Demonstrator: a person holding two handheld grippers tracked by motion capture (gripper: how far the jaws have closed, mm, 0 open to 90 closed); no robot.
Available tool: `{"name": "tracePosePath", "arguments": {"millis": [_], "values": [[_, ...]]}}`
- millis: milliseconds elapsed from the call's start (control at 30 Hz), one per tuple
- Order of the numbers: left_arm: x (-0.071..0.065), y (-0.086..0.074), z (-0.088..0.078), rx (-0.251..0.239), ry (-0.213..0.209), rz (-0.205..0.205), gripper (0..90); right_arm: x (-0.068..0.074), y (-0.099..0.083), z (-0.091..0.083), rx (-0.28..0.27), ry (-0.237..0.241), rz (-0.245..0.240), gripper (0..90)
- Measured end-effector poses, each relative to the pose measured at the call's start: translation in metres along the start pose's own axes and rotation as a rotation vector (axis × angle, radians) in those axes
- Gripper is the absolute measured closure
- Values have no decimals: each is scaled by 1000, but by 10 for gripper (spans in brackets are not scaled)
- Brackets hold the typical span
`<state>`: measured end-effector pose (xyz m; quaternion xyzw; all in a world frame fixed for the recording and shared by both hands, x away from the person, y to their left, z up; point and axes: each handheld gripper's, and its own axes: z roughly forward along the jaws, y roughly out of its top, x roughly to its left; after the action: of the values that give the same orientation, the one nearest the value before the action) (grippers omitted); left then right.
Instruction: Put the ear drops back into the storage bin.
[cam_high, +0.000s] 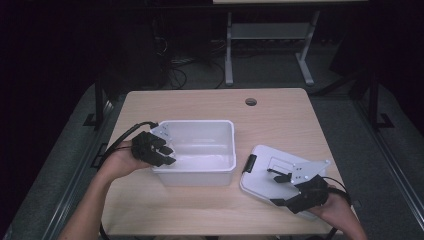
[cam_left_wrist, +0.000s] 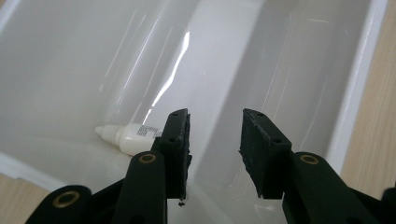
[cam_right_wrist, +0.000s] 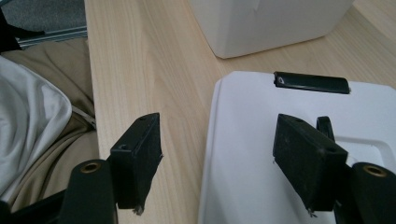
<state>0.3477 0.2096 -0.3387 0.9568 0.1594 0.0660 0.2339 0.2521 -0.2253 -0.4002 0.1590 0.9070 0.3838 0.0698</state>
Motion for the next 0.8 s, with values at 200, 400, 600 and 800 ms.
{"name": "tracePosePath", "arguments": {"millis": [200, 400, 600, 800], "values": [[-2, 1, -9, -9, 11, 2, 621, 0, 0, 0, -7, 0, -1, 314], [-7, 1, -19, -2, 13, 12, 614, 0, 0, 1, 0, -1, 5, 314], [-14, -1, -34, -12, 18, 20, 610, 0, 1, 3, 4, 3, -3, 314], [-20, -8, -46, -20, 40, 23, 600, 2, 1, 5, 13, 6, -1, 305]]}}
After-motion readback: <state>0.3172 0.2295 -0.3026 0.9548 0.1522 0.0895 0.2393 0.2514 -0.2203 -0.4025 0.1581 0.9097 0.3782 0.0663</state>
